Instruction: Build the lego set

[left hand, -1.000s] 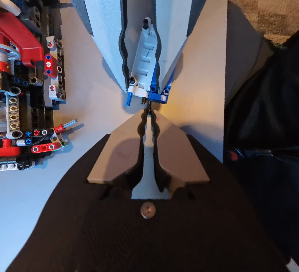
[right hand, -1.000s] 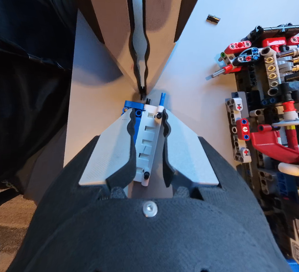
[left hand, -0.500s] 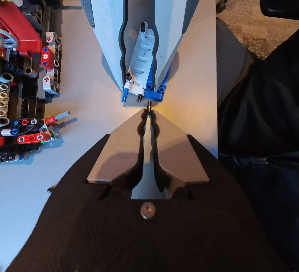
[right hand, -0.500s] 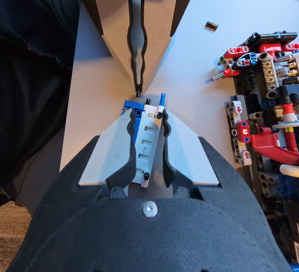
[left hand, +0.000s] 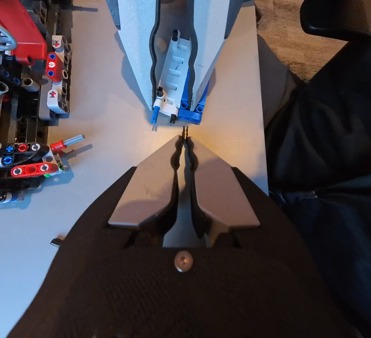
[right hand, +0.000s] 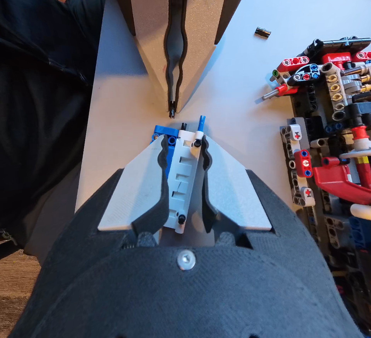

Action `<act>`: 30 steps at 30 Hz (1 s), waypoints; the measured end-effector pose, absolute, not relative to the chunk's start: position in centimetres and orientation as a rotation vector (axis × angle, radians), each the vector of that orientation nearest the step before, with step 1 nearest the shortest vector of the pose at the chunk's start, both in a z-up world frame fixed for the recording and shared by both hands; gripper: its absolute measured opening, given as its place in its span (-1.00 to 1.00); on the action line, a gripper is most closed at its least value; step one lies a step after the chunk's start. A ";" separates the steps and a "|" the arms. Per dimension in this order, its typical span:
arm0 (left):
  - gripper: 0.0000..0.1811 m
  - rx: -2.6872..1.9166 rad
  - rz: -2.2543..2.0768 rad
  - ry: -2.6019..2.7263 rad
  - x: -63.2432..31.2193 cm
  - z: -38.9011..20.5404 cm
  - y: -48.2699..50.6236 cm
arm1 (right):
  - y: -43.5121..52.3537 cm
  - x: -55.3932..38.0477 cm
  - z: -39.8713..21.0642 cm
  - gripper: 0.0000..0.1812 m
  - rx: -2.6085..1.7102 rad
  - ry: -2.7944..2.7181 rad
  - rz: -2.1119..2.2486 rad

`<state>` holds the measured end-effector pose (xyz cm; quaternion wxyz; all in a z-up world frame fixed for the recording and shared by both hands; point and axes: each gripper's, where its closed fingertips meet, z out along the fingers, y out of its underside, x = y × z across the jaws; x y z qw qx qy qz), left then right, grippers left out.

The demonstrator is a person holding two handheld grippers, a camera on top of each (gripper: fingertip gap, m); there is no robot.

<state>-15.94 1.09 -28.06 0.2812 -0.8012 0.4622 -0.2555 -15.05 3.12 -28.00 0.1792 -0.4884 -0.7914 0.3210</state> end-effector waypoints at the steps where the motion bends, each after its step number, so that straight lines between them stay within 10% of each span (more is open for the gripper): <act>1: -0.98 -2.150 -0.685 1.237 -15.9 -28.1 1.1 | 3.1 -15.1 -28.0 -0.66 -1.383 -2.233 0.913; 30: -0.98 -2.352 -0.494 1.388 -15.4 -28.2 1.5 | 2.8 -15.0 -28.0 -0.65 -1.309 -2.261 0.951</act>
